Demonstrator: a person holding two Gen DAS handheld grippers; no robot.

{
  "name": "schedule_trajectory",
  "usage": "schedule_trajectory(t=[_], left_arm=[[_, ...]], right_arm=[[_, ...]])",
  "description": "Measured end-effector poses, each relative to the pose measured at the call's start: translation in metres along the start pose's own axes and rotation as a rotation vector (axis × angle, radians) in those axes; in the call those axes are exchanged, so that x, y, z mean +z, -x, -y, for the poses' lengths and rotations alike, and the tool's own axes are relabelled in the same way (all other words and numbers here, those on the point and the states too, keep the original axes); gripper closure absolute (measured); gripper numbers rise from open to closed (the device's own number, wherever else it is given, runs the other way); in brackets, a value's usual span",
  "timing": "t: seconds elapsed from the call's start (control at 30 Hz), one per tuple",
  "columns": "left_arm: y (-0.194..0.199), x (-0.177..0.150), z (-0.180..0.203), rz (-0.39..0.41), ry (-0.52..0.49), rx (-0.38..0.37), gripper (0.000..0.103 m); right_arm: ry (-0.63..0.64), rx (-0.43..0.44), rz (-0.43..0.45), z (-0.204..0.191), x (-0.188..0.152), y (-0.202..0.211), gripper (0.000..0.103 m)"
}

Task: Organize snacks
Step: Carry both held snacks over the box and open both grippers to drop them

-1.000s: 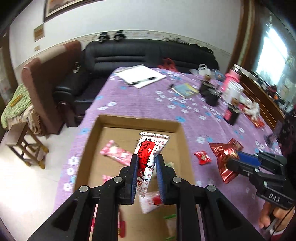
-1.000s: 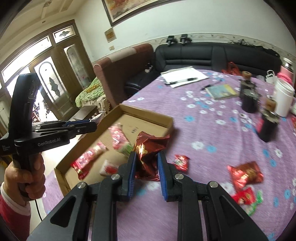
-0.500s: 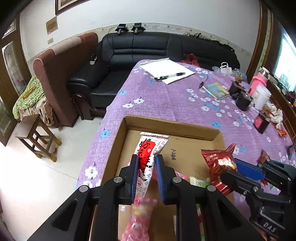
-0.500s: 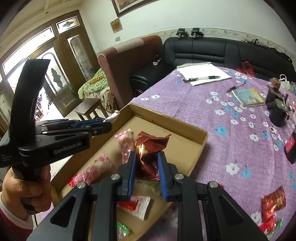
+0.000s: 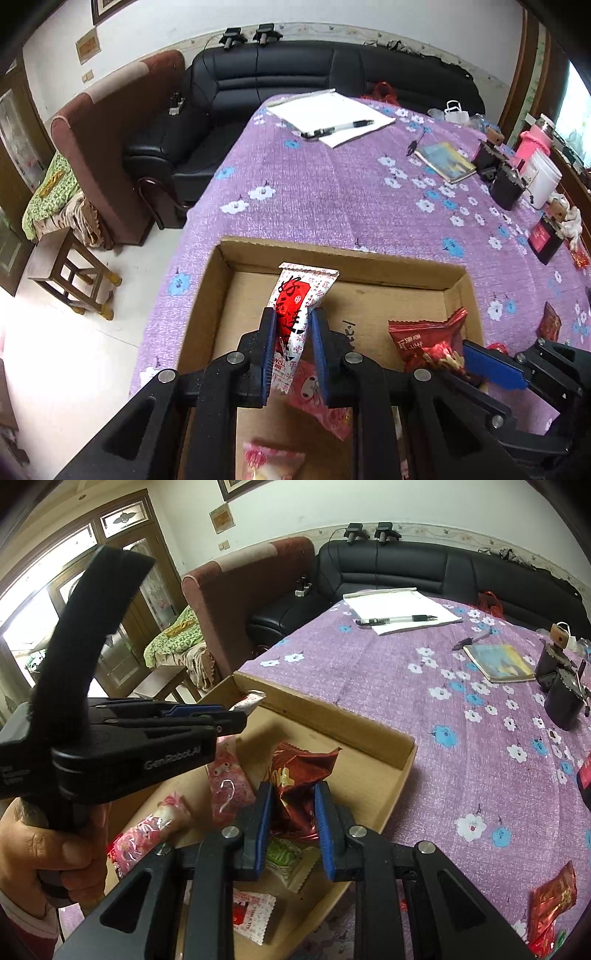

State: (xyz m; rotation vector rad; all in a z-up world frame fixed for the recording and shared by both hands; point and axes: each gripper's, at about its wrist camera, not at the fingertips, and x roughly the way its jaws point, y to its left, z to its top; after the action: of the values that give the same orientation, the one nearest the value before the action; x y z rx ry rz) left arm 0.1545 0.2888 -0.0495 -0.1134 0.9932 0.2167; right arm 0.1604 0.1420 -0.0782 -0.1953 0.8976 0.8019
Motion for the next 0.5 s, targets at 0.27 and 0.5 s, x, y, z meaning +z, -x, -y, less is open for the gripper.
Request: schedule_trajectory(t=[0.27, 0.5], left_arm=[[-0.013, 0.0, 0.006, -0.036, -0.018, 0.05, 0.082], [-0.004, -0.003, 0.002, -0.022, -0.009, 0.075, 0.077]], right_arm=[[-0.022, -0.006, -0.004, 0.008, 0.0, -0.002, 0.08], [-0.025, 0.002, 0.014, 0.008, 0.001, 0.011, 0.08]])
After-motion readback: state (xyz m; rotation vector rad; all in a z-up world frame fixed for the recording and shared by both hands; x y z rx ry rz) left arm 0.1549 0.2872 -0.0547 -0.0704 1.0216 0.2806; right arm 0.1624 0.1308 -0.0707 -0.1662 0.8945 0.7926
